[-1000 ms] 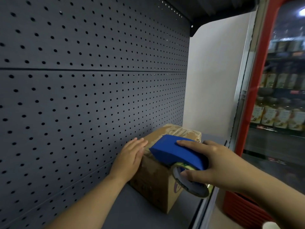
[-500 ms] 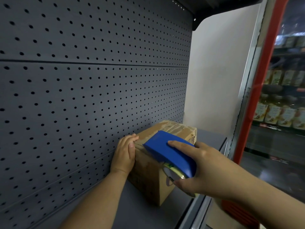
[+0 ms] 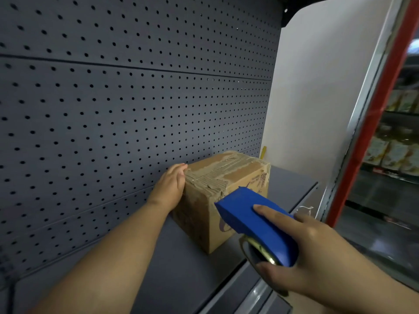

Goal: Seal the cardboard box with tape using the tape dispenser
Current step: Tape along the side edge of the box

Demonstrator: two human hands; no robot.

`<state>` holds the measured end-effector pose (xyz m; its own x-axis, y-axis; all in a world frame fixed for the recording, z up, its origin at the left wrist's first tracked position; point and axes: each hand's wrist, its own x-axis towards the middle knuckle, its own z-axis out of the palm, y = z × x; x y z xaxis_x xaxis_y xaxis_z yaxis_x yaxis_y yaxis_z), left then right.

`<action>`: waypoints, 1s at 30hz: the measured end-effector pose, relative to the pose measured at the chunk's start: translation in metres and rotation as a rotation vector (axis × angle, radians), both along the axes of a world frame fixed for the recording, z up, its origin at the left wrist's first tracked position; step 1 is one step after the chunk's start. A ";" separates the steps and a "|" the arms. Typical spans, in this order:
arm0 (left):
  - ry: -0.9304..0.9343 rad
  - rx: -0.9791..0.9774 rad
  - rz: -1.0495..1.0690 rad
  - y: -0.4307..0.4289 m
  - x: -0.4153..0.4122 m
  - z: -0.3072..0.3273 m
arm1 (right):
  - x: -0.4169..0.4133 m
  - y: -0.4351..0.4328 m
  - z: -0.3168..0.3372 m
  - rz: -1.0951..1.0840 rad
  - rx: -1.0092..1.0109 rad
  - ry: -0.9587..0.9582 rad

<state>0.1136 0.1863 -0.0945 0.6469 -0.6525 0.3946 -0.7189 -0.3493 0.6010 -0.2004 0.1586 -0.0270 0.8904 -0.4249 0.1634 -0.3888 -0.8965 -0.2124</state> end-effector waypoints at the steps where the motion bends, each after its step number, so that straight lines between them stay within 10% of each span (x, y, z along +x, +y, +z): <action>1: 0.042 0.047 -0.002 0.002 -0.003 0.005 | 0.003 0.000 -0.001 0.001 -0.020 0.005; 8: 0.264 0.065 0.102 0.005 -0.026 0.042 | 0.011 -0.004 -0.009 -0.006 -0.015 -0.030; 30: -0.088 0.638 0.302 -0.039 -0.060 0.033 | -0.025 -0.010 -0.016 0.131 -0.047 -0.137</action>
<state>0.0532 0.1472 -0.0611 0.8192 -0.5709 0.0547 -0.5717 -0.8053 0.1567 -0.2253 0.1490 -0.0425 0.9056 -0.2963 0.3035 -0.2390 -0.9476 -0.2120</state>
